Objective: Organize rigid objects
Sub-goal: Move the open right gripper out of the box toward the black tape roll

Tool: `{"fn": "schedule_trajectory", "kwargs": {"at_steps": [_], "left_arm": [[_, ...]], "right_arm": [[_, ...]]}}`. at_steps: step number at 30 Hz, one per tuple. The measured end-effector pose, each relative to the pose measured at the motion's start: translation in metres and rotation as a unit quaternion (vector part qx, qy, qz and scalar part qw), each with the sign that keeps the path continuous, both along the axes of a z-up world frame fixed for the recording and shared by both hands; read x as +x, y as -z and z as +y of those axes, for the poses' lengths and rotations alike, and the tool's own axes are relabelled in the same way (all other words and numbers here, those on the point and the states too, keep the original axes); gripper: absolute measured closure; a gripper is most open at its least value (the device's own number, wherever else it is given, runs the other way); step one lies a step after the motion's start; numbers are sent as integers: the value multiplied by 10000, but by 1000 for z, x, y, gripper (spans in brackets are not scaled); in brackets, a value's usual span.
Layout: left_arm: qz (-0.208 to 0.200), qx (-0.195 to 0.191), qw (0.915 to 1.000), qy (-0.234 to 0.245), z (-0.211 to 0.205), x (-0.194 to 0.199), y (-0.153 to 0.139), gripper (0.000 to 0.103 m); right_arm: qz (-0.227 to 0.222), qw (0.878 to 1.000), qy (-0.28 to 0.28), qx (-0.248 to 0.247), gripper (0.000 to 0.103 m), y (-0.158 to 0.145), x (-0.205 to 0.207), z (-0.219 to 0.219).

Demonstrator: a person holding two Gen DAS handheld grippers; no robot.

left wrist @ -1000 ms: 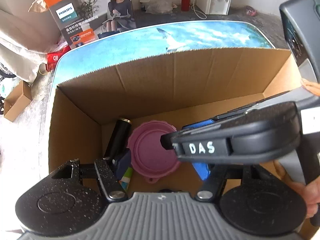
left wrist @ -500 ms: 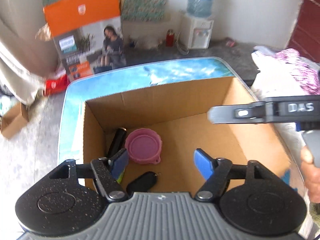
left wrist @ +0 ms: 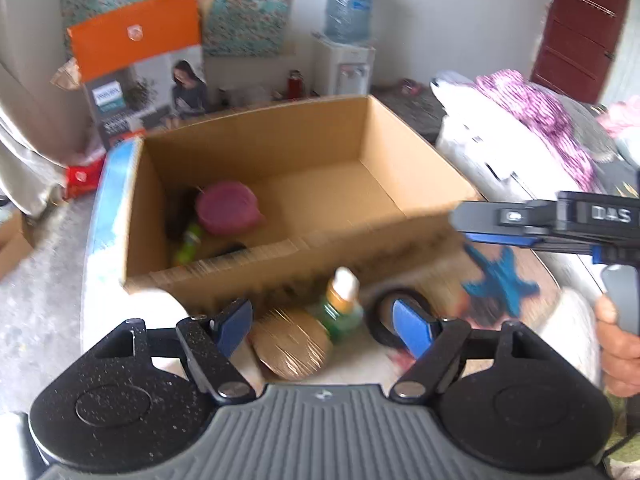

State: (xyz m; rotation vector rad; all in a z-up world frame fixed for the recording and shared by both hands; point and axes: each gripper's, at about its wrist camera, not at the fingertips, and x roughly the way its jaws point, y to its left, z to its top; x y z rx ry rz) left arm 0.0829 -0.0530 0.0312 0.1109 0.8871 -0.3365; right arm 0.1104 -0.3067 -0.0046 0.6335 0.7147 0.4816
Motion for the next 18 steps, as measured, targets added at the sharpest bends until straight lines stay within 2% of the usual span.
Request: {"fn": "schedule_trajectory", "kwargs": {"at_steps": [7, 11, 18], "left_arm": [[102, -90, 9996, 266, -25, -29, 41, 24], [54, 130, 9986, 504, -44, -41, 63, 24], [-257, 389, 9949, 889, -70, -41, 85, 25]], "right_arm": [[395, 9988, 112, -263, 51, 44, -33, -1], [576, 9975, 206, -357, 51, 63, -41, -1], [599, 9955, 213, -703, 51, 72, -29, 3]]}}
